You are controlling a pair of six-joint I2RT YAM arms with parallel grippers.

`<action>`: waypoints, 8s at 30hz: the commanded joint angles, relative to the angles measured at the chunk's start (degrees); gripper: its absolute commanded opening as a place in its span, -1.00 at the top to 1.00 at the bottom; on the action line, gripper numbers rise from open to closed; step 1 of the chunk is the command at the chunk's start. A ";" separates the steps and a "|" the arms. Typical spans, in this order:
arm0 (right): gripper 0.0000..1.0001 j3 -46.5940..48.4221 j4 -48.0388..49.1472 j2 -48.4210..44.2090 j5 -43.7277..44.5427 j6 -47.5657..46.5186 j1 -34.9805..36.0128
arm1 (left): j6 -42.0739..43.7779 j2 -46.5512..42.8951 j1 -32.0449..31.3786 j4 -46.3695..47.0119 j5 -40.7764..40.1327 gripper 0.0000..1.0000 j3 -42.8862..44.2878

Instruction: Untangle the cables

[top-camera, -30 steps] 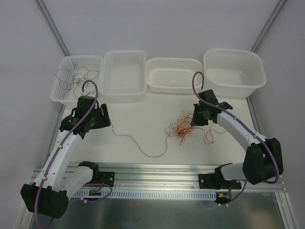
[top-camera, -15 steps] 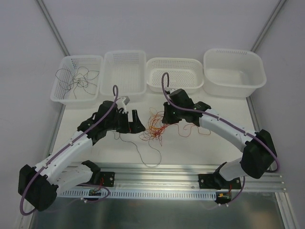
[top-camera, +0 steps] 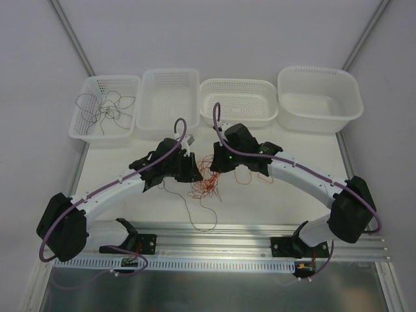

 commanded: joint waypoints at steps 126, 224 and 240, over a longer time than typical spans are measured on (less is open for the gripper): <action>0.99 13.47 -28.31 -23.23 14.37 0.38 -44.68 | 1.32 -20.81 31.61 -25.21 -32.06 1.00 -0.40; 0.03 -8.83 33.29 14.47 4.60 15.66 -0.16 | 3.26 7.15 -1.42 -14.93 -15.01 1.00 9.18; 0.81 -8.21 34.52 16.76 4.24 16.28 -0.24 | 2.38 3.89 -1.25 -15.02 -15.97 1.00 6.37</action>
